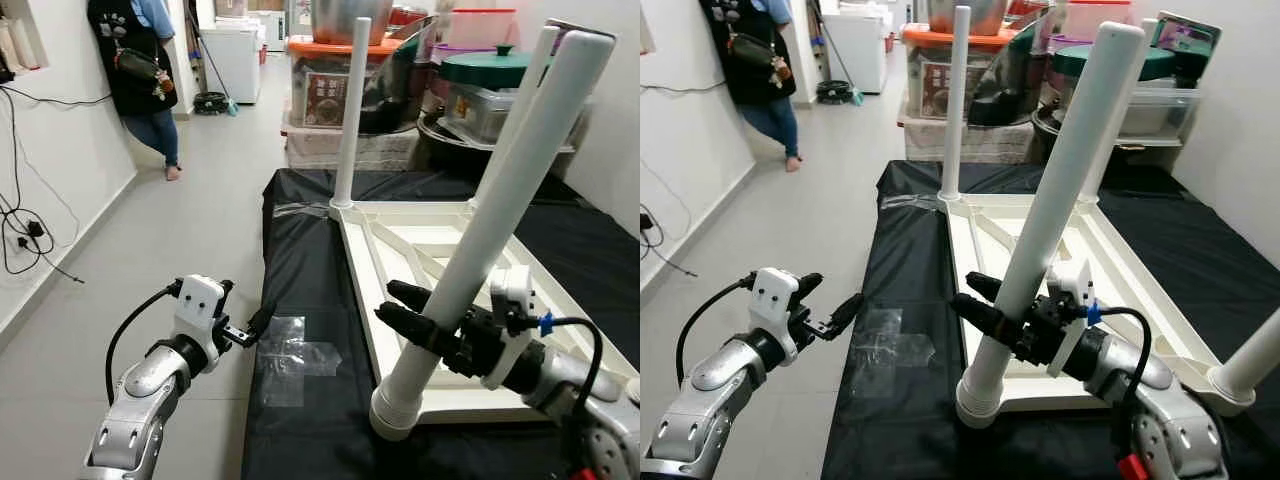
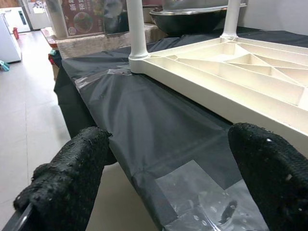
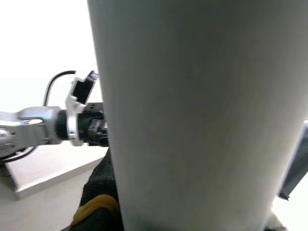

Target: Building children table

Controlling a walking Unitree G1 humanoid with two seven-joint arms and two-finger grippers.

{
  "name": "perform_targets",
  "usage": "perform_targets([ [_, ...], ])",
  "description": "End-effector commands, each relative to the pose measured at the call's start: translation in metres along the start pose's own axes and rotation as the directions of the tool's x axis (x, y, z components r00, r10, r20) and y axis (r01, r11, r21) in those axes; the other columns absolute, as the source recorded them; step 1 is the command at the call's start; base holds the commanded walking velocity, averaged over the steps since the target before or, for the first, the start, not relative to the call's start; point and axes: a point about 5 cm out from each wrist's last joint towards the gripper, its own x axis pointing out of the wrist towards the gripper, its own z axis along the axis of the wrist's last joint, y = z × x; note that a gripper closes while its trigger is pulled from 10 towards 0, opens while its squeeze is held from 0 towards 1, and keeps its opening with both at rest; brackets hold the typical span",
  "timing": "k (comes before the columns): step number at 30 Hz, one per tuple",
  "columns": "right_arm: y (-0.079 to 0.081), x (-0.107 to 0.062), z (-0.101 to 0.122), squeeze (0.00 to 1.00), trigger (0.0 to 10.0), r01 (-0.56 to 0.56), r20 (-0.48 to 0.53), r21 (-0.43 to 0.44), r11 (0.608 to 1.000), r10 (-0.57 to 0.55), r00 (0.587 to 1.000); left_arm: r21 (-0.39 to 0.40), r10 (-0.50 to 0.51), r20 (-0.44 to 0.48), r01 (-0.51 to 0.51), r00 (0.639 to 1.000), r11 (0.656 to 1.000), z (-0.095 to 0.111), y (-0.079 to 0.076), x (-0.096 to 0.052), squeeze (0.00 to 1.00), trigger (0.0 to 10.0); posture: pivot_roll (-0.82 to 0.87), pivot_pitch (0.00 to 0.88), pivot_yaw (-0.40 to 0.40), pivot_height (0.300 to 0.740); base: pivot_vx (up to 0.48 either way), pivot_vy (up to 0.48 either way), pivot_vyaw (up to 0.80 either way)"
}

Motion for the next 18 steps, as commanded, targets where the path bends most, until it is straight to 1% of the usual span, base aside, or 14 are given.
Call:
perform_targets([
  [1, 0.007, 0.005, -0.023, 0.00, 10.0, -0.002, -0.086, 0.068, 0.998, 0.008, 0.996, 0.012, 0.003, -0.018, -0.003, 1.000, 1.000, -0.004, 0.002, -0.002, 0.00, 10.0, 0.06, 0.000, -0.033, 0.740, 0.000, 0.000, 0.00],
  [4, 0.012, 0.010, -0.028, 0.00, 10.0, 0.056, -0.115, 0.020, 0.998, -0.054, 0.992, 0.014, 0.006, -0.022, -0.006, 1.000, 1.000, -0.005, 0.003, -0.003, 0.00, 10.0, 0.05, 0.000, -0.033, 0.740, 0.000, 0.000, 0.00],
  [6, 0.016, 0.012, -0.031, 0.00, 10.0, 0.049, -0.140, -0.018, 0.999, -0.051, 0.989, 0.015, 0.006, -0.022, -0.006, 1.000, 1.000, -0.005, 0.002, -0.002, 0.00, 10.0, 0.05, 0.000, -0.030, 0.740, 0.000, 0.000, 0.00],
  [7, 0.015, 0.012, -0.037, 0.00, 10.0, 0.082, -0.178, -0.028, 0.996, -0.086, 0.980, 0.015, 0.005, -0.023, -0.004, 1.000, 1.000, -0.006, 0.002, -0.002, 0.00, 10.0, 0.05, 0.000, -0.030, 0.740, 0.000, 0.000, 0.00],
  [8, 0.013, 0.011, -0.041, 0.00, 10.0, 0.107, -0.203, -0.032, 0.994, -0.112, 0.973, 0.015, 0.003, -0.024, -0.003, 1.000, 1.000, -0.006, 0.001, -0.001, 0.00, 10.0, 0.05, 0.000, -0.030, 0.740, 0.000, 0.000, 0.00],
  [9, 0.013, 0.011, -0.041, 0.00, 10.0, 0.107, -0.203, -0.032, 0.994, -0.112, 0.973, 0.015, 0.003, -0.024, -0.003, 1.000, 1.000, -0.006, 0.001, -0.001, 0.00, 10.0, 0.05, 0.000, -0.030, 0.740, 0.000, 0.000, 0.00],
  [10, 0.008, 0.011, -0.046, 0.00, 10.0, 0.176, -0.224, -0.017, 0.984, -0.175, 0.959, 0.014, 0.002, -0.024, -0.002, 1.000, 1.000, -0.006, 0.001, -0.001, 0.00, 10.0, 0.04, 0.000, -0.033, 0.740, 0.000, 0.000, 0.00],
  [12, 0.008, 0.011, -0.046, 0.00, 10.0, 0.176, -0.224, -0.017, 0.984, -0.175, 0.959, 0.014, 0.002, -0.024, -0.002, 1.000, 1.000, -0.006, 0.001, -0.001, 0.00, 10.0, 0.04, 0.000, -0.033, 0.740, 0.000, 0.000, 0.00],
  [13, 0.000, 0.011, -0.050, 0.00, 10.0, 0.280, -0.235, -0.014, 0.960, -0.275, 0.932, 0.013, 0.004, -0.026, -0.004, 1.000, 1.000, -0.007, 0.002, -0.001, 0.00, 10.0, 0.04, 0.000, -0.035, 0.740, 0.000, 0.000, 0.00],
  [14, 0.000, 0.011, -0.050, 0.00, 10.0, 0.280, -0.235, -0.014, 0.960, -0.275, 0.932, 0.013, 0.004, -0.026, -0.004, 1.000, 1.000, -0.007, 0.002, -0.001, 0.00, 10.0, 0.04, 0.000, -0.035, 0.740, 0.000, 0.000, 0.00],
  [15, -0.008, 0.010, -0.051, 0.00, 10.0, 0.384, -0.229, -0.012, 0.923, -0.377, 0.898, 0.010, 0.009, -0.026, -0.009, 1.000, 1.000, -0.007, 0.002, -0.001, 0.00, 10.0, 0.04, 0.000, -0.039, 0.740, 0.000, 0.000, 0.00],
  [16, -0.019, 0.007, -0.055, 0.00, 10.0, 0.520, -0.227, -0.005, 0.854, -0.508, 0.831, 0.007, 0.012, -0.028, -0.012, 1.000, 1.000, -0.008, 0.002, -0.001, 0.00, 10.0, 0.04, 0.000, -0.041, 0.740, 0.000, 0.000, 0.00],
  [17, -0.019, 0.007, -0.055, 0.00, 10.0, 0.520, -0.227, -0.005, 0.854, -0.508, 0.831, 0.007, 0.012, -0.028, -0.012, 1.000, 1.000, -0.008, 0.002, -0.001, 0.00, 10.0, 0.04, 0.000, -0.041, 0.740, 0.000, 0.000, 0.00],
  [18, -0.025, 0.005, -0.057, 0.00, 10.0, 0.598, -0.227, -0.002, 0.801, -0.583, 0.780, 0.006, 0.014, -0.029, -0.014, 0.999, 1.000, -0.009, 0.001, -0.002, 0.00, 10.0, 0.04, 0.000, -0.041, 0.740, 0.000, 0.000, 0.00],
])
